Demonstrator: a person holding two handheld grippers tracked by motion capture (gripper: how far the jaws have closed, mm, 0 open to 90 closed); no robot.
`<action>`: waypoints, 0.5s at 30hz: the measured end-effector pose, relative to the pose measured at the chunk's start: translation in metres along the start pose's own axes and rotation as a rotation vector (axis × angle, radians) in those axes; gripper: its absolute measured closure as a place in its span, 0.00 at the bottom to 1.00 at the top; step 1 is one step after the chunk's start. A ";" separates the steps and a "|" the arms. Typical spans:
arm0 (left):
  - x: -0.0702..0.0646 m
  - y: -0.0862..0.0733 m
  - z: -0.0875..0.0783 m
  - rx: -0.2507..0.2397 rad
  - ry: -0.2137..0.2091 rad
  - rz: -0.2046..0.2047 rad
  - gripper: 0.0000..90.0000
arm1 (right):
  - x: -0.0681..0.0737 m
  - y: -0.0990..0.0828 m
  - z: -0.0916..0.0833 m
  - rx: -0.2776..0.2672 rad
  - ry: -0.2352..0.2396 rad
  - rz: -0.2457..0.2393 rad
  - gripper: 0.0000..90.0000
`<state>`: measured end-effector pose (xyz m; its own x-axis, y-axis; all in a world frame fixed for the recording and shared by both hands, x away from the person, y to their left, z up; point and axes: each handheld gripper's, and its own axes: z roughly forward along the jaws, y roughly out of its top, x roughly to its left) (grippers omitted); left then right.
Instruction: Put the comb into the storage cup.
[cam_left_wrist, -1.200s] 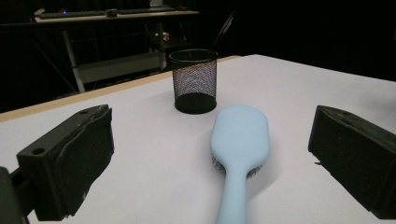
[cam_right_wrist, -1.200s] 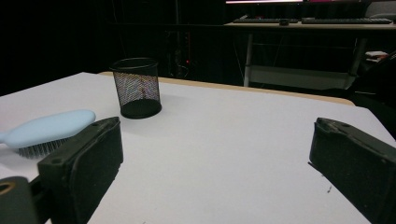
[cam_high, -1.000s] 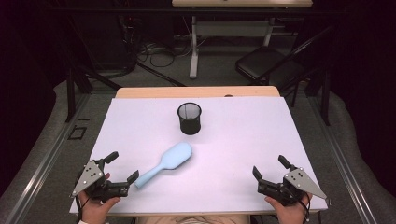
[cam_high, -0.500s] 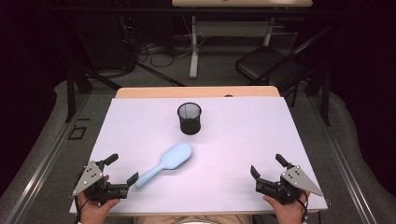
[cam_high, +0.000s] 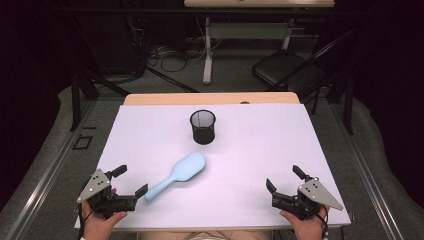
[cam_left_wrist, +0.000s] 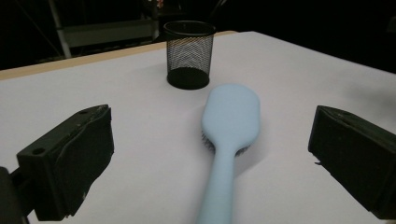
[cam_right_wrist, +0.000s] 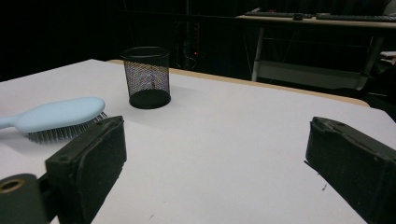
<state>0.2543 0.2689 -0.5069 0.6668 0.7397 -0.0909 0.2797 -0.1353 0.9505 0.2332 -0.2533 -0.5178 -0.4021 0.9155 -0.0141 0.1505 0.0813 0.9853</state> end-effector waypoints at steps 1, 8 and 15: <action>0.000 0.002 0.000 0.005 0.003 -0.006 0.00 | 0.000 0.000 0.001 0.000 -0.001 0.001 0.06; 0.000 0.011 0.003 0.024 -0.009 -0.025 0.00 | 0.001 0.000 0.003 0.007 0.004 0.001 0.06; 0.003 0.018 0.004 0.034 -0.040 -0.044 0.00 | 0.000 0.000 0.004 0.006 0.005 0.011 0.07</action>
<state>0.2641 0.2655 -0.4909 0.6803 0.7184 -0.1452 0.3324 -0.1258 0.9347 0.2367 -0.2518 -0.5187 -0.4054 0.9142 -0.0029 0.1604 0.0742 0.9843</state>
